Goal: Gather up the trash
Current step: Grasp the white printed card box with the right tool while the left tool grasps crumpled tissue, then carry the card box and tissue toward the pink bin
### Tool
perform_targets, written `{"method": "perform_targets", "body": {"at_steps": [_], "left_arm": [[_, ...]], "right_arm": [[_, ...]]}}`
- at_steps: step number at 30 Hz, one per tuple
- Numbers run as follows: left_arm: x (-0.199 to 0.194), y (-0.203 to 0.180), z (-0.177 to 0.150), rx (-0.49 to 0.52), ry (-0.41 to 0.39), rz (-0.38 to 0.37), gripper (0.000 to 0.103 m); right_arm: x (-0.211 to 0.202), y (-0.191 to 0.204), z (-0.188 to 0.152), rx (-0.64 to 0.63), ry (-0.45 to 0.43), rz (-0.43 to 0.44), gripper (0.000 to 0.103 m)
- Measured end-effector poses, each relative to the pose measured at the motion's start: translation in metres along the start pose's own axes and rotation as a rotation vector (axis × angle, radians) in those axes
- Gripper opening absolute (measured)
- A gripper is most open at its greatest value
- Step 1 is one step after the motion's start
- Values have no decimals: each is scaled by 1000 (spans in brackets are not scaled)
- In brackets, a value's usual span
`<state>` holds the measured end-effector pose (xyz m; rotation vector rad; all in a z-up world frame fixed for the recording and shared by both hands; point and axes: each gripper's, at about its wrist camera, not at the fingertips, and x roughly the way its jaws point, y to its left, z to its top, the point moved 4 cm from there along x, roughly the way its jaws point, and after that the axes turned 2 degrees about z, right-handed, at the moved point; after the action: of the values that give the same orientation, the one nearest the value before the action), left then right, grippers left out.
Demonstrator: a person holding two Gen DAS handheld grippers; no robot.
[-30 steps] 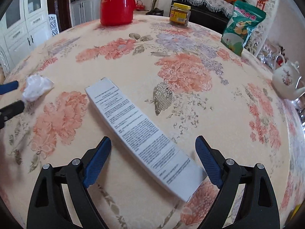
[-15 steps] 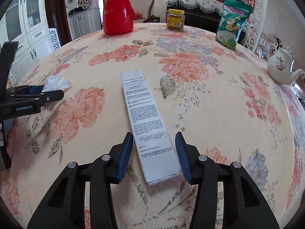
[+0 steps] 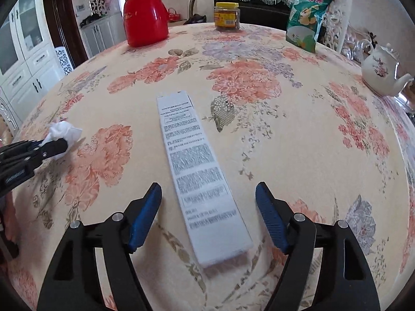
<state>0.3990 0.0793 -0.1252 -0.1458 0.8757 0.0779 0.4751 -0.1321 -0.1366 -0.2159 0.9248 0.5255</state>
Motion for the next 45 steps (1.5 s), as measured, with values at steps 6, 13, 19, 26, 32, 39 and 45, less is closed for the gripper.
{"method": "perform_targets", "body": {"at_steps": [6,13,19,26,32,39,45], "left_arm": [[-12,-2,-8,3,-15,-18,17],[-35,-10,-23,12,-29,-46,17],[-68,-13,-44,11,-67,-73,17],[-110,-10,-74,23,-124,-71,17],[-146,-1,-104,20,-187,-67,17],[-186,12,-138,28,-252,-45,17],[-209,21,-167,29,-272,-36,17]], "right_arm": [[-1,18,0,-43,-6,17,34],[-35,47,-12,-44,-60,17,34],[-76,70,-35,14,-113,15,34],[-120,103,-70,65,-186,36,34],[-144,135,-98,64,-230,43,34],[-163,171,-125,67,-246,73,34],[-178,195,-142,36,-266,62,34]]}}
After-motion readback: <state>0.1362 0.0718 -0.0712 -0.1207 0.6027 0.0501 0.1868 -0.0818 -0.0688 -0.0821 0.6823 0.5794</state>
